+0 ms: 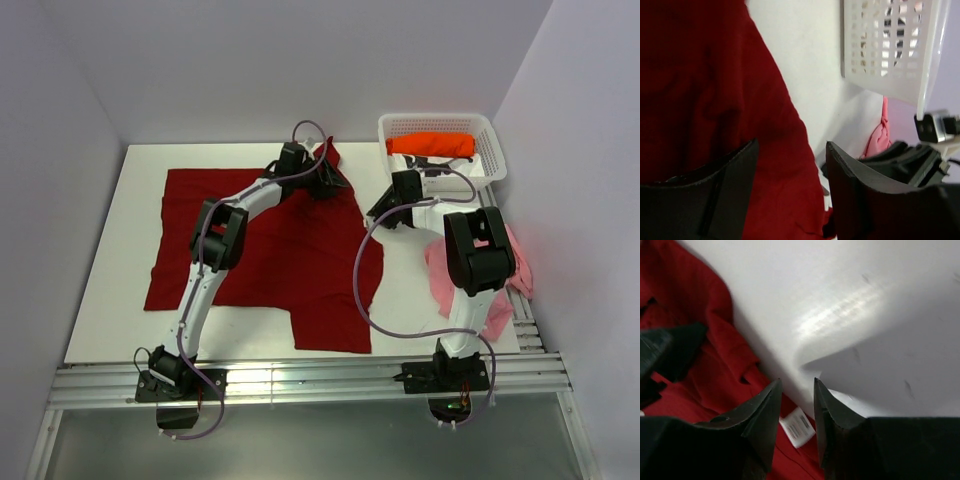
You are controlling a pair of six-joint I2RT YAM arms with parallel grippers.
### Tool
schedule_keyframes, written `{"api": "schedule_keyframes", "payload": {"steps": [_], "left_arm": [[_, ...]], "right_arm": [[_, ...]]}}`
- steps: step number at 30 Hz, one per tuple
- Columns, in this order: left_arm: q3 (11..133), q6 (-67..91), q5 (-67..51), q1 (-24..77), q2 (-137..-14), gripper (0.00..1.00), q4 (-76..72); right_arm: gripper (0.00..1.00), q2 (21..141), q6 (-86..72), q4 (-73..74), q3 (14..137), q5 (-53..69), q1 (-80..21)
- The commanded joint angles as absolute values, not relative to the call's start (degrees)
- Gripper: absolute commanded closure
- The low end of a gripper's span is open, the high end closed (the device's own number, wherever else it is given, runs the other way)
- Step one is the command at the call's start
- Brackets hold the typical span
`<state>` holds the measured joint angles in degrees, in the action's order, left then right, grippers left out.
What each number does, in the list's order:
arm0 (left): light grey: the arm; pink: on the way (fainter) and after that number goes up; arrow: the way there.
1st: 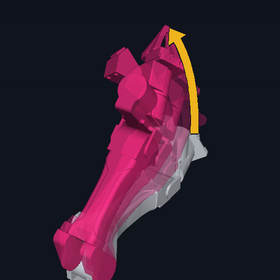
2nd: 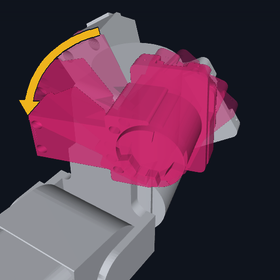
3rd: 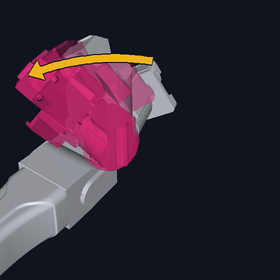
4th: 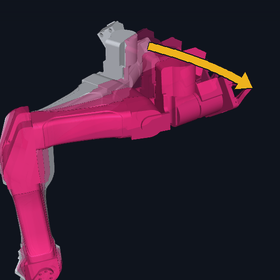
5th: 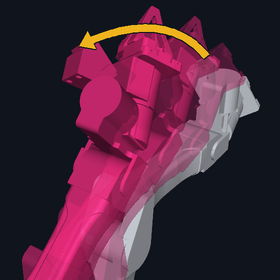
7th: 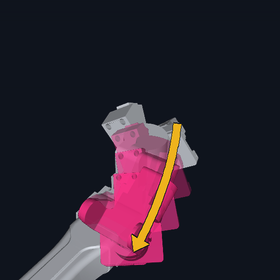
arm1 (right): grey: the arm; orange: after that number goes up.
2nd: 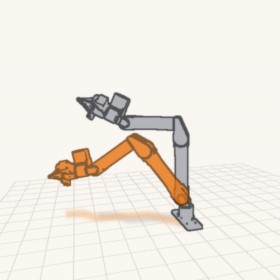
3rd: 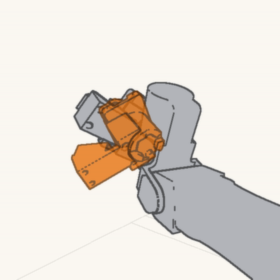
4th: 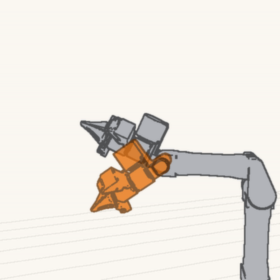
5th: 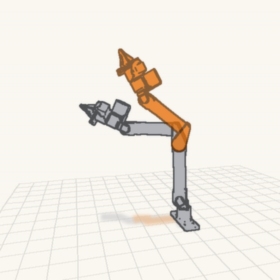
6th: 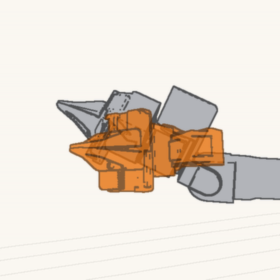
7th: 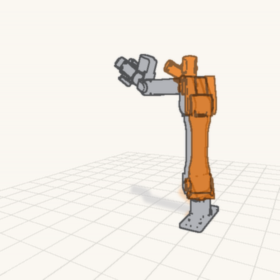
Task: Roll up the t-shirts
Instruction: Flatten the tshirt
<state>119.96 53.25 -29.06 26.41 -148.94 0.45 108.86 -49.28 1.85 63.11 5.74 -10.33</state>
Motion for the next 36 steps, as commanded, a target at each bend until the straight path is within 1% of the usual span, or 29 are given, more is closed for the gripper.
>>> {"api": "schedule_keyframes", "payload": {"steps": [1,8,11,16,19,21,22,26,27,28,33,36], "left_arm": [[122.8,48.8,-28.7,28.5,-141.7,0.38,4.4],[121.5,49.0,-25.9,29.7,-138.6,0.39,12.8],[119.0,49.5,-22.3,30.5,-136.5,0.39,16.3],[116.7,50.8,-20.9,30.6,-137.6,0.45,18.7],[116.1,51.6,-21.6,30.4,-139.0,0.45,17.8],[117.3,51.4,-21.3,30.3,-140.4,0.42,18.5],[119.2,51.2,-21.5,30.4,-141.1,0.38,19.0],[122.7,50.1,-22.1,30.8,-142.5,0.3,20.0],[123.0,49.9,-22.1,30.8,-142.3,0.23,20.0],[123.3,49.7,-21.7,31.1,-142.2,0.19,20.0],[124.1,48.9,-19.6,32.0,-141.7,0.18,20.9],[125.8,48.5,-18.0,32.4,-142.4,0.19,22.8]], "right_arm": [[0.6,111.2,-49.3,-3.3,67.6,8.5,-10.1],[0.61,115.2,-50.4,-2.8,69.9,10.7,-10.2],[0.62,116.0,-50.9,-3.0,70.1,11.5,-10.1],[0.65,117.3,-50.9,-3.3,71.6,12.7,-10.5],[0.65,117.5,-50.5,-3.0,72.2,12.4,-11.2],[0.65,117.5,-50.4,-2.4,72.3,11.6,-11.7],[0.64,117.3,-50.3,-2.3,72.2,11.3,-11.7],[0.62,115.9,-50.4,-1.2,71.5,8.2,-11.6],[0.62,115.3,-50.4,-1.0,71.5,7.5,-11.6],[0.61,114.9,-50.3,-0.9,71.2,6.9,-11.4],[0.6,109.4,-49.8,-3.6,67.5,4.4,-11.4],[0.6,105.6,-49.5,-4.7,65.4,3.0,-11.4]]}}
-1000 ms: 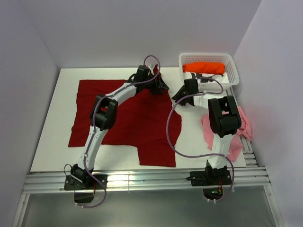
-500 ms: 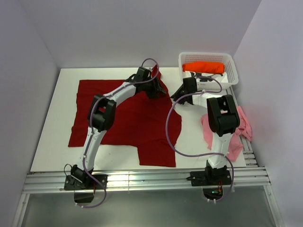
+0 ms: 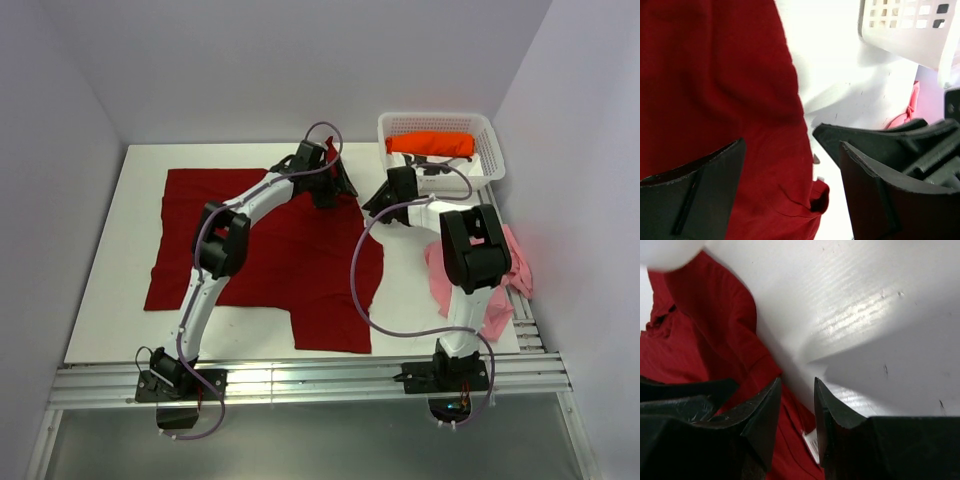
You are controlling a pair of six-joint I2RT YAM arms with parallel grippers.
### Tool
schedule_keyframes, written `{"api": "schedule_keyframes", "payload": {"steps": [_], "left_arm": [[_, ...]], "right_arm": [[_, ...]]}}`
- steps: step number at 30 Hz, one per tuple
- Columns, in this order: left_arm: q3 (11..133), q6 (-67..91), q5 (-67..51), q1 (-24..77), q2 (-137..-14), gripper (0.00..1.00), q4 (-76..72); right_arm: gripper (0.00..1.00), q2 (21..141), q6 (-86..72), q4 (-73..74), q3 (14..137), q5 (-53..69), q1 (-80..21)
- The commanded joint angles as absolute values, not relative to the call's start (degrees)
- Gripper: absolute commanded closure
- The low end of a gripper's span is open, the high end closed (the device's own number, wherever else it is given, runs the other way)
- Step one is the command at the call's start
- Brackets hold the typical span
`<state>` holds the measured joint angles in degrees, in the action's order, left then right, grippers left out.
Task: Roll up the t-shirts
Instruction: Flatten the tshirt
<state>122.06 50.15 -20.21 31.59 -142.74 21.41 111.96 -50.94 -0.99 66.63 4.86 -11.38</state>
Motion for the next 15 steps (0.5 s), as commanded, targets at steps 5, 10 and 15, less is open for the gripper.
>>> {"api": "schedule_keyframes", "payload": {"steps": [5,10,15], "left_arm": [[128.2,47.9,-14.0,34.0,-143.7,0.22,25.2],[130.0,47.8,-9.4,35.3,-144.6,0.25,27.6],[130.6,48.3,-5.6,36.0,-145.9,0.27,28.0]], "right_arm": [[0.6,97.6,-49.0,-7.5,59.9,0.1,-11.4],[0.6,86.7,-49.7,-9.8,53.4,-7.4,-11.3],[0.61,79.7,-50.3,-13.0,49.0,-9.7,-10.5]]}}
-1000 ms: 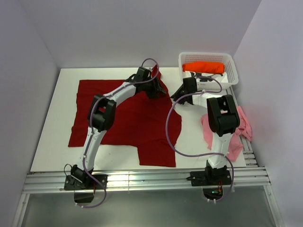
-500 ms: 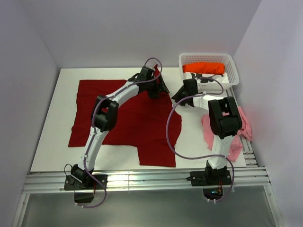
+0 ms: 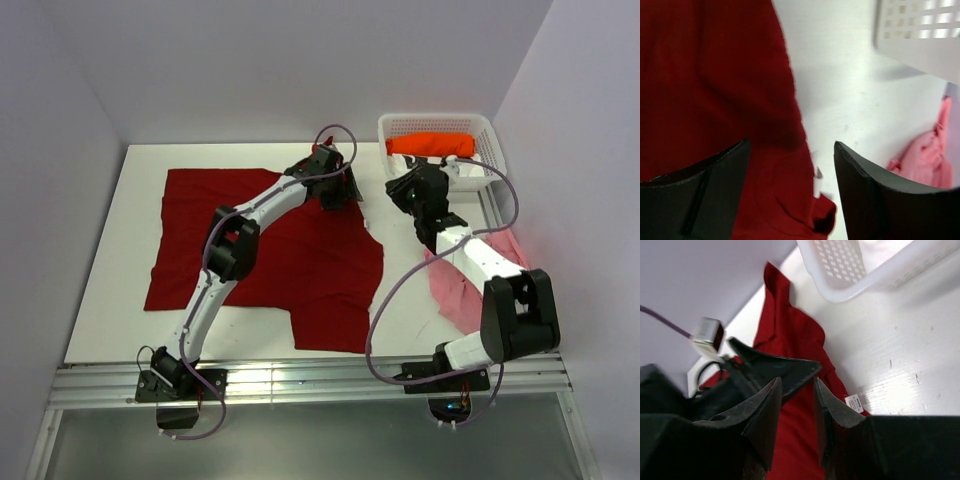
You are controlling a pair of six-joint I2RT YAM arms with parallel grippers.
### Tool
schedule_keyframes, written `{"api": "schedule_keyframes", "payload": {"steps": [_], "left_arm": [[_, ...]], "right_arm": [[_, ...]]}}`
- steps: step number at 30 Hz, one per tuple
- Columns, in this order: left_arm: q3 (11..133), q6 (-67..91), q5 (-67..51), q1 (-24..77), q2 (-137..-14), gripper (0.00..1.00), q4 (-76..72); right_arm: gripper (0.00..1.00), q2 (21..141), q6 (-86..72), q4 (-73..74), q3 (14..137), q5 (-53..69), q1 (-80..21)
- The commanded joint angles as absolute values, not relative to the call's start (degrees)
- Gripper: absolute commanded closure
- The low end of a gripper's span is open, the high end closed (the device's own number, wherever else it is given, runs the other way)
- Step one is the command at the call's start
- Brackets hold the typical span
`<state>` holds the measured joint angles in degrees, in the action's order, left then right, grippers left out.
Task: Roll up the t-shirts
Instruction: Flatten the tshirt
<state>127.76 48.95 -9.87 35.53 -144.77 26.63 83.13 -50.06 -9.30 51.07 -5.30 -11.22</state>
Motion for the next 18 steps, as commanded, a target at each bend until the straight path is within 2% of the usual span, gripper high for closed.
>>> {"api": "schedule_keyframes", "payload": {"steps": [1,10,18], "left_arm": [[130.9,48.5,-5.5,36.2,-146.2,0.27,28.2],[133.7,50.1,4.0,37.9,-148.2,0.33,30.3],[135.2,50.5,7.6,39.0,-149.2,0.38,30.7]], "right_arm": [[0.61,78.9,-50.3,-13.3,48.4,-9.8,-10.5],[0.61,76.6,-51.2,-13.8,47.3,-8.4,-9.4],[0.62,77.5,-52.9,-14.9,46.7,-4.8,-7.6]]}}
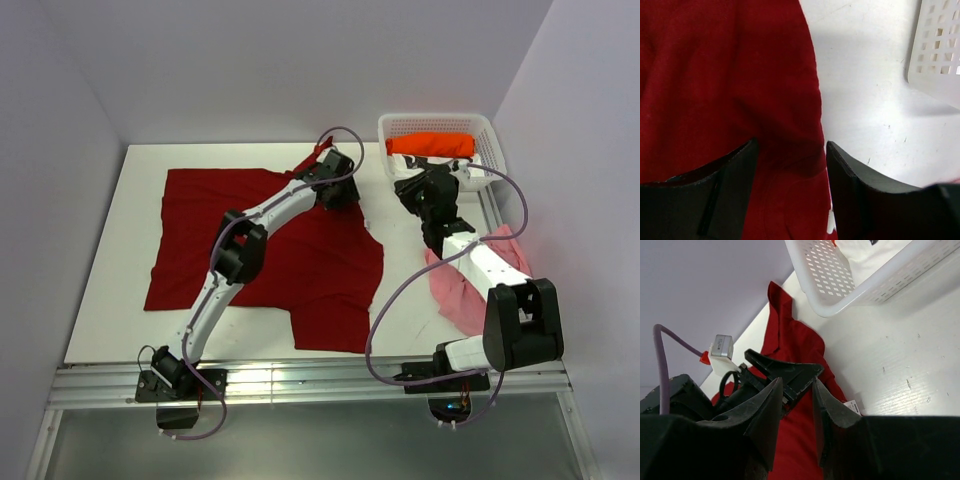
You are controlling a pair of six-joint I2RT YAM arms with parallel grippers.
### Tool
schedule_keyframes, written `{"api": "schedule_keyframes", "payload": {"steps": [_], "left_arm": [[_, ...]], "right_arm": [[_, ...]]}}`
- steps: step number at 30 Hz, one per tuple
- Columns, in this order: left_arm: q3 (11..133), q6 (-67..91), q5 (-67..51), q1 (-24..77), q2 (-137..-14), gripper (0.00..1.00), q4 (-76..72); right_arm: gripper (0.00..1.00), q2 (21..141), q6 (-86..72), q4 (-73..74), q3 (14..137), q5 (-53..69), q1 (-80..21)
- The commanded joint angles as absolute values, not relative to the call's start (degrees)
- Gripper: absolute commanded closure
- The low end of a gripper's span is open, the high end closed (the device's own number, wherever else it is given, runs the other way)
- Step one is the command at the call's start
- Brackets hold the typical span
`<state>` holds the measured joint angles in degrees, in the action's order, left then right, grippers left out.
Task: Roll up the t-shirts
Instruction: Flatten the tshirt
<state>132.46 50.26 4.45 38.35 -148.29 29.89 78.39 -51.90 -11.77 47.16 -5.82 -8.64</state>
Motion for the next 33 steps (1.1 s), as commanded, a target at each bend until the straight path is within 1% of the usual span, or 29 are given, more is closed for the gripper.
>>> {"api": "schedule_keyframes", "payload": {"steps": [1,6,10,11,17,19,22,23,25,26,28,31,33], "left_arm": [[135.3,50.4,8.0,39.5,-149.2,0.38,30.7],[136.8,49.7,11.8,41.2,-149.3,0.39,31.1],[136.8,48.9,14.0,41.7,-149.2,0.44,30.8],[136.8,48.6,14.4,41.7,-149.2,0.47,30.7],[137.6,46.8,16.5,43.2,-150.2,0.47,29.8],[137.9,46.9,16.5,43.2,-150.7,0.5,30.0],[137.3,46.8,16.3,43.2,-150.8,0.62,29.6],[136.7,46.9,15.7,43.2,-150.6,0.74,29.0],[135.0,47.3,13.9,42.8,-149.5,0.86,27.3],[132.3,47.6,12.4,42.6,-148.9,0.99,24.7],[129.7,48.5,9.2,41.7,-147.1,1.0,22.4],[126.4,48.0,8.0,41.5,-144.9,1.0,19.6],[122.6,47.8,7.0,41.3,-143.3,1.0,16.1]], "right_arm": [[0.62,77.7,-53.0,-14.9,46.8,-4.2,-7.6],[0.63,78.0,-53.8,-15.4,46.2,-2.7,-6.4],[0.63,77.5,-54.1,-15.5,46.1,-2.0,-5.7],[0.63,77.5,-54.1,-15.6,45.9,-2.0,-5.5],[0.64,77.3,-54.5,-15.9,45.6,-0.7,-4.7],[0.64,77.3,-54.6,-16.1,45.4,-0.3,-4.4],[0.64,77.5,-54.7,-16.3,45.4,-0.3,-4.0],[0.64,77.7,-54.6,-16.0,45.4,-0.3,-3.9],[0.64,78.4,-54.4,-14.3,46.6,-0.3,-3.9],[0.65,79.4,-54.1,-13.5,47.1,-0.3,-3.8],[0.65,80.6,-53.4,-12.4,48.5,-0.3,-3.7],[0.65,83.9,-52.4,-9.5,51.4,1.4,-3.9],[0.65,88.1,-51.2,-7.3,54.8,2.5,-4.0]]}}
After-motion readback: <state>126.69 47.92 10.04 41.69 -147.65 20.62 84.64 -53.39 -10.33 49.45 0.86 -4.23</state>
